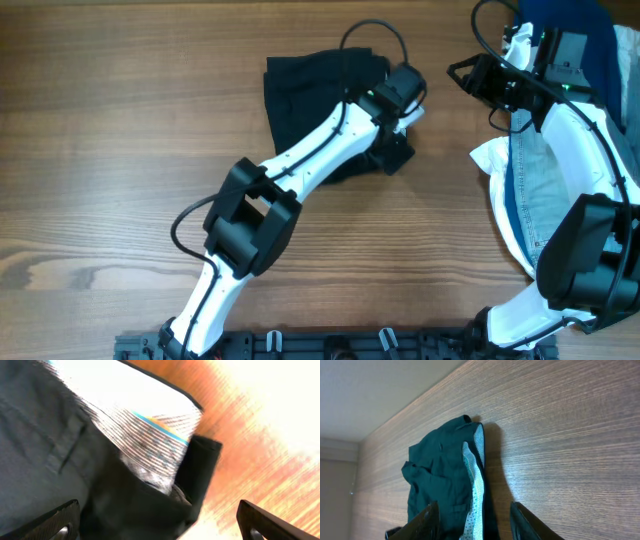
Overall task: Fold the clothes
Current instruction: 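Lift the folded shorts with the left gripper and carry them to the top-left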
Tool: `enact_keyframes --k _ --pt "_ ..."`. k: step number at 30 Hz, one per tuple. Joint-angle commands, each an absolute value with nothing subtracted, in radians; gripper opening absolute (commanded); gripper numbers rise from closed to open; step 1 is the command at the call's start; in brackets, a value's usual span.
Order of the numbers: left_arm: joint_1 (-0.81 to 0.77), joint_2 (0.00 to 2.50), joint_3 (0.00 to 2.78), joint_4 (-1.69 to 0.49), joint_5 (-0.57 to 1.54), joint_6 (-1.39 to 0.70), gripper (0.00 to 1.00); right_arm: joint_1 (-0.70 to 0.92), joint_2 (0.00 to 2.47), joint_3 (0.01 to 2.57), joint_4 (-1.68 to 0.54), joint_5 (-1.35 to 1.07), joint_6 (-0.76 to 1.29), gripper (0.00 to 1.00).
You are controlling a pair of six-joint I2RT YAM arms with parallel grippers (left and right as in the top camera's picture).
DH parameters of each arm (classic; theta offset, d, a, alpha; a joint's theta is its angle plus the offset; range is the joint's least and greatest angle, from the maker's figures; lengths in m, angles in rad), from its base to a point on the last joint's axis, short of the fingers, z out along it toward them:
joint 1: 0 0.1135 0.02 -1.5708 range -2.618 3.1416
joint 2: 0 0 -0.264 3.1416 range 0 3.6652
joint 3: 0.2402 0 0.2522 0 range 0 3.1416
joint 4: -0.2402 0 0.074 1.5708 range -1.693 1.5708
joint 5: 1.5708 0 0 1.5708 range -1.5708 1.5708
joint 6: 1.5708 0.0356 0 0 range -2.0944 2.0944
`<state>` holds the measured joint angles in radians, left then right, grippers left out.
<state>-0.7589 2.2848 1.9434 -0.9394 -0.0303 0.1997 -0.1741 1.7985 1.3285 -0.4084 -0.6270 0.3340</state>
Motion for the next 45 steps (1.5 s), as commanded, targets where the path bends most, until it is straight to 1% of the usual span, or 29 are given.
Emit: enact_keyframes --k 1,7,9,18,26,27,30,31,32,34,35,38,40,42,45 --pt "-0.783 2.246 1.938 -0.97 -0.06 0.309 1.0 -0.178 1.804 1.324 -0.413 -0.62 0.306 0.46" --pt "-0.799 2.271 1.937 -0.961 -0.059 0.342 1.0 -0.177 1.804 1.324 -0.413 -0.621 0.306 0.48" --pt "-0.799 2.289 1.937 -0.96 -0.059 0.358 1.0 -0.177 1.804 1.324 -0.414 -0.621 0.306 0.51" --pt "-0.798 2.358 1.936 -0.924 -0.147 0.36 1.0 -0.177 1.804 1.324 -0.416 -0.62 0.306 0.51" --pt "-0.801 2.418 1.936 -0.888 -0.152 0.364 0.99 -0.177 1.804 1.324 -0.42 -0.62 0.29 0.52" --pt "-0.8 2.423 1.935 -0.88 -0.156 0.363 0.98 -0.178 1.804 1.324 -0.421 -0.62 0.29 0.52" --pt "-0.794 2.45 1.935 -0.839 -0.209 0.363 0.87 -0.177 1.804 1.324 -0.428 -0.62 0.29 0.52" --pt "-0.793 2.453 1.935 -0.829 -0.226 0.363 0.81 -0.178 1.804 1.324 -0.429 -0.62 0.288 0.52" --pt "-0.789 2.463 1.935 -0.815 -0.247 0.362 0.66 -0.178 1.804 1.324 -0.431 -0.619 0.288 0.52" --pt "-0.781 2.474 1.935 -0.797 -0.28 0.363 0.31 -0.178 1.804 1.324 -0.432 -0.615 0.287 0.52" --pt "-0.775 2.479 1.935 -0.794 -0.29 0.362 0.16 -0.178 1.804 1.324 -0.432 -0.611 0.288 0.52" --pt "-0.753 2.484 1.935 -0.795 -0.29 0.338 0.04 -0.178 1.804 1.324 -0.436 -0.597 0.288 0.51" --pt "-0.734 2.484 1.935 -0.779 -0.32 0.27 0.04 -0.178 1.804 1.324 -0.436 -0.597 0.288 0.51" --pt "-0.706 2.48 1.936 -0.754 -0.402 0.183 0.04 -0.178 1.804 1.324 -0.436 -0.597 0.288 0.51" --pt "-0.665 2.469 1.95 -0.748 -0.488 0.115 0.04 -0.178 1.804 1.324 -0.435 -0.597 0.288 0.51"
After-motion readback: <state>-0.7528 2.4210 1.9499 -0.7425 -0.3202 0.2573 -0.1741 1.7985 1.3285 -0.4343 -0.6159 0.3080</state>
